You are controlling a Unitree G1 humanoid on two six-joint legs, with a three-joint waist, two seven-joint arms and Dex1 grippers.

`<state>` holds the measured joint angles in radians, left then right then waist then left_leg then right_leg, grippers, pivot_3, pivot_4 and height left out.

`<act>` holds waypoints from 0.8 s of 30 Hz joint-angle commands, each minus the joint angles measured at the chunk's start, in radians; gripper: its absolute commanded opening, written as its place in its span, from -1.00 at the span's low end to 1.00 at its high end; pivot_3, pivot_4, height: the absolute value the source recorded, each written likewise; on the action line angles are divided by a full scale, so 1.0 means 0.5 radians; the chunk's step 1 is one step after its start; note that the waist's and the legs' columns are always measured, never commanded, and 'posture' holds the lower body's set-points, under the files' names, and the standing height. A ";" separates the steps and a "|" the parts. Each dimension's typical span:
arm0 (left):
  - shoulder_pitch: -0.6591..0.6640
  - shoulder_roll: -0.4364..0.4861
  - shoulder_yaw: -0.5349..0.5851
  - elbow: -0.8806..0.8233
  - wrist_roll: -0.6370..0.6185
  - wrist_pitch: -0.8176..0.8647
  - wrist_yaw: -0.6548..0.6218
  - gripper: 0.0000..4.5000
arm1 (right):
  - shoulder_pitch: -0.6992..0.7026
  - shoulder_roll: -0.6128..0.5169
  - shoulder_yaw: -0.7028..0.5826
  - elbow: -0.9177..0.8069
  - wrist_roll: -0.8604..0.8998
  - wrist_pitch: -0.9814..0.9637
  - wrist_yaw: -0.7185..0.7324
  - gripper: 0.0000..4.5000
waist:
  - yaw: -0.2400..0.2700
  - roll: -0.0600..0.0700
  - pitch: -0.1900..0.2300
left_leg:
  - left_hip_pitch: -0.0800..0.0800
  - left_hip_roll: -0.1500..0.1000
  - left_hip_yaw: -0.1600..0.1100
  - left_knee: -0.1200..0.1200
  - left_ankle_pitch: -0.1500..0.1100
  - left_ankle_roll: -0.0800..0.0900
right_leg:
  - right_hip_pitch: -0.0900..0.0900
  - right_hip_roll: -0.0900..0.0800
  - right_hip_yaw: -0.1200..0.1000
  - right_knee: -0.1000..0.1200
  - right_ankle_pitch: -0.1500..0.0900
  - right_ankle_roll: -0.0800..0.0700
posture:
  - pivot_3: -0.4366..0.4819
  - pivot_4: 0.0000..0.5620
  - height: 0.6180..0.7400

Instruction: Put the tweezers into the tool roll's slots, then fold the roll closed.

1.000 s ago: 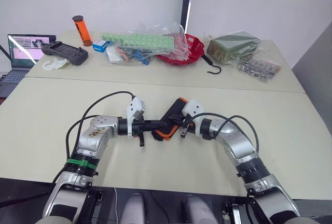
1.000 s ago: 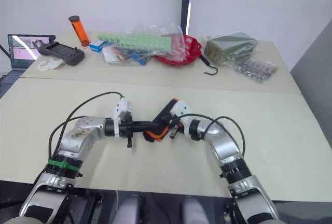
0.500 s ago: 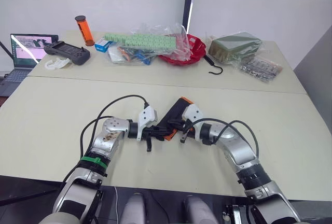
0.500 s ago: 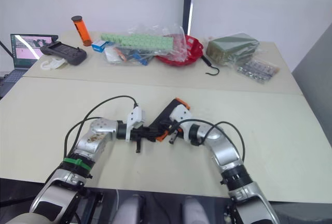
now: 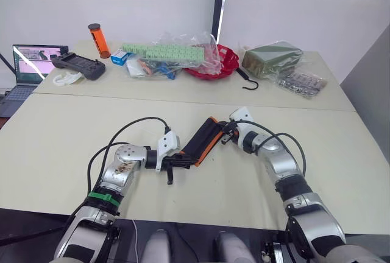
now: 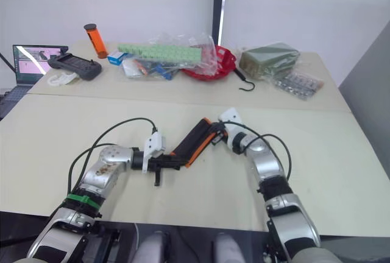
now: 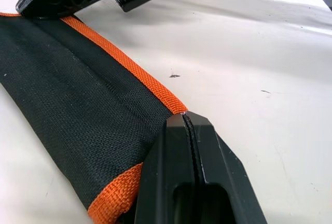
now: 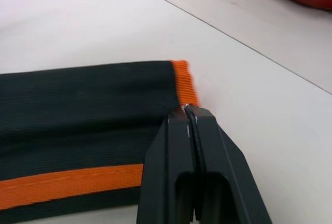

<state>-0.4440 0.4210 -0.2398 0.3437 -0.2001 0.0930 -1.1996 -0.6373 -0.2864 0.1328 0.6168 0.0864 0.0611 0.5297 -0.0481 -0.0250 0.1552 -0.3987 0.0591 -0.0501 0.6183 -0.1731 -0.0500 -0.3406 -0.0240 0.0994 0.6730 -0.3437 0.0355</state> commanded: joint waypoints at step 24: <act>0.354 0.567 0.946 -0.409 -0.322 0.156 0.378 0.11 | 0.665 -0.499 -0.462 -1.063 0.462 -0.090 0.587 -0.02 | 0.009 0.011 0.029 | -0.054 -0.014 -0.005 -0.021 0.001 0.000 | -0.056 -0.012 0.000 0.002 0.002 -0.001 | -0.05 -0.47 0.97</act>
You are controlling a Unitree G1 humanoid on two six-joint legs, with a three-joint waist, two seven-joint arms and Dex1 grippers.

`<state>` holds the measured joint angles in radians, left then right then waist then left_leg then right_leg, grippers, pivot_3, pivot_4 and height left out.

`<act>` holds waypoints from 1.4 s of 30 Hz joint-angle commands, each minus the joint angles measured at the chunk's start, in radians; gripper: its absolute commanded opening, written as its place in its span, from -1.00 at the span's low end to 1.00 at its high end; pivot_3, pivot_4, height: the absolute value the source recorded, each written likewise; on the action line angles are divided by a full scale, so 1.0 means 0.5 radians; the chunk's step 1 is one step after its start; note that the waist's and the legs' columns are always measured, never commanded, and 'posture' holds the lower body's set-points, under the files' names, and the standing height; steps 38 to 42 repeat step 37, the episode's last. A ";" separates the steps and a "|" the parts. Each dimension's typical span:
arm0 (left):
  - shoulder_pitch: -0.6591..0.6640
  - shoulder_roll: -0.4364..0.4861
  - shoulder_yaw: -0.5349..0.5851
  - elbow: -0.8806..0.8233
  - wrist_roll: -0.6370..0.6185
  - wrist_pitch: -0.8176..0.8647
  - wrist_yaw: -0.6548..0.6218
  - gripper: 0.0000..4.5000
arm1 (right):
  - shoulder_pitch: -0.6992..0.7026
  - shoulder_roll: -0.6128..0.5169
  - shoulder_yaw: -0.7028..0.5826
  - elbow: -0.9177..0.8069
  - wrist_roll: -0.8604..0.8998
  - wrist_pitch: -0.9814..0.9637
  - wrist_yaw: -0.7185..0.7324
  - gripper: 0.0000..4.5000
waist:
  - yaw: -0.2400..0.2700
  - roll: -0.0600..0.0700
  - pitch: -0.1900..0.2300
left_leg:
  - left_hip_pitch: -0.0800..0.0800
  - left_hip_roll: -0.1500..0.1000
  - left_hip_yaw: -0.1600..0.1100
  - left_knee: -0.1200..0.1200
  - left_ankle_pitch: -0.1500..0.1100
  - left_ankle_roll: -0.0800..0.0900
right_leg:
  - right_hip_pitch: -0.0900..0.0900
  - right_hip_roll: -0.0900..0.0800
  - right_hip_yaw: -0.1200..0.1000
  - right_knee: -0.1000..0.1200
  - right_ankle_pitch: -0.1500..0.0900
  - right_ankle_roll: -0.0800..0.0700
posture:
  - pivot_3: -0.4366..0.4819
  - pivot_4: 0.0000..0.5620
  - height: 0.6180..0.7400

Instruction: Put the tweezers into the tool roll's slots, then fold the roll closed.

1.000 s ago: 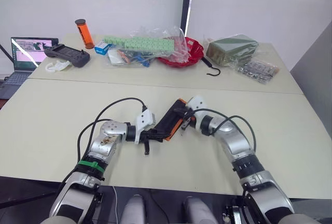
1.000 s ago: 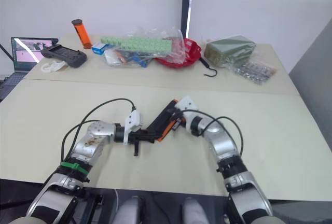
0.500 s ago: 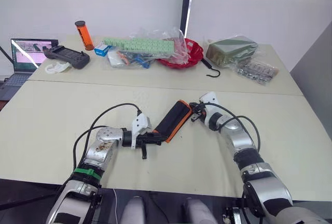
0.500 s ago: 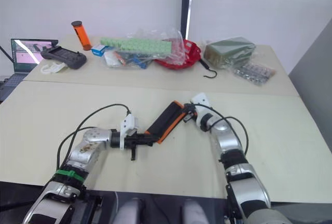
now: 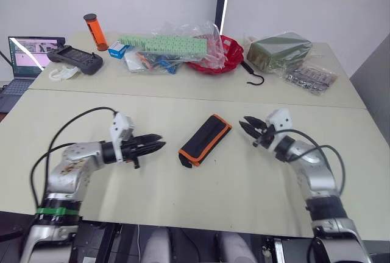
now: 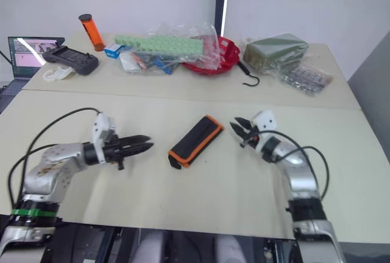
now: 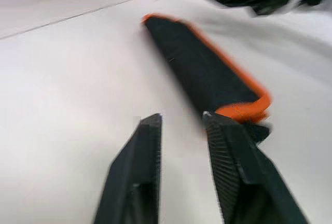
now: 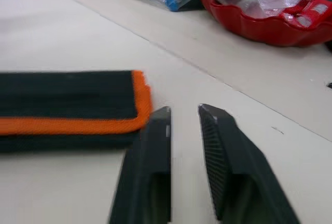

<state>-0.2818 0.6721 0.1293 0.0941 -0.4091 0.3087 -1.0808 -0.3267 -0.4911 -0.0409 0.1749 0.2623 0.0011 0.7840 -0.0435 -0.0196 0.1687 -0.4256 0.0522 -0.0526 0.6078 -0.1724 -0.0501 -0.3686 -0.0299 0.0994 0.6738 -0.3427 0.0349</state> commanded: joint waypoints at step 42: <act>0.670 0.226 0.665 0.157 0.259 -0.579 0.625 1.00 | 0.838 -0.019 -0.477 -0.462 0.206 0.051 -0.271 0.98 | -0.004 -0.019 0.001 | 0.004 0.037 0.092 0.001 0.001 -0.003 | -0.037 0.013 0.058 0.010 0.007 0.003 | -0.05 -0.47 0.97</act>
